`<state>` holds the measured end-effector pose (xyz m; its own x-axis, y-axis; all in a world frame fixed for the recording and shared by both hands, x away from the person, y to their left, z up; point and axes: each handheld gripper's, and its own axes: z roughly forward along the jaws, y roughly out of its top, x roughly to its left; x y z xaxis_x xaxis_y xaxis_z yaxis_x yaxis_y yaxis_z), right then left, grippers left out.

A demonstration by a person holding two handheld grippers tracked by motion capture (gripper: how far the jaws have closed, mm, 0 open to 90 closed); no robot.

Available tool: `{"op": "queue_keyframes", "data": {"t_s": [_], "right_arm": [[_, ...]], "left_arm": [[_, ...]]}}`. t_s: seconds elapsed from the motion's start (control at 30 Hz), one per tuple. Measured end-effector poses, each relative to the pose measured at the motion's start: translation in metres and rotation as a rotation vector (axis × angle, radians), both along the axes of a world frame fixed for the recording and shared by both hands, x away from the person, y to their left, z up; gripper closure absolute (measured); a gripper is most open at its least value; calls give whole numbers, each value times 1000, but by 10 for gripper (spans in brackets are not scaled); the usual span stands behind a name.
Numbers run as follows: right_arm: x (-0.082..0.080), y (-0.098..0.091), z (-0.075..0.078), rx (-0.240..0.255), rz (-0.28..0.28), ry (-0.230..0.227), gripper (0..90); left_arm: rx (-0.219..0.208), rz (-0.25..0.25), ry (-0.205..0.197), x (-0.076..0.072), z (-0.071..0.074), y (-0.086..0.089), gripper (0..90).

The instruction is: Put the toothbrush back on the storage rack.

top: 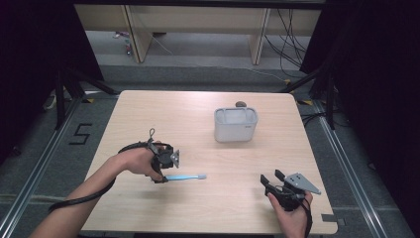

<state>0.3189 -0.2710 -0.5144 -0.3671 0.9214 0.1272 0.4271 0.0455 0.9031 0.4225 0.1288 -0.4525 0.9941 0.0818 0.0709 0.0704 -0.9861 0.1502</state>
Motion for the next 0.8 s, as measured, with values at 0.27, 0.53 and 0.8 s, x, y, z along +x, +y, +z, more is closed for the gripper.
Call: {"op": "queue_keyframes", "data": {"t_s": [0.27, 0.53, 0.8], "right_arm": [[0, -1, 0, -17, -4, -7, 385], [0, -2, 0, -1, -3, -1, 384], [0, -2, 0, 3, -4, 5, 384]], "left_arm": [[48, -37, 31, 6, -7, -13, 526], [71, -60, 42, 11, -7, -20, 541], [111, -80, 50, 15, -10, -26, 567]]}}
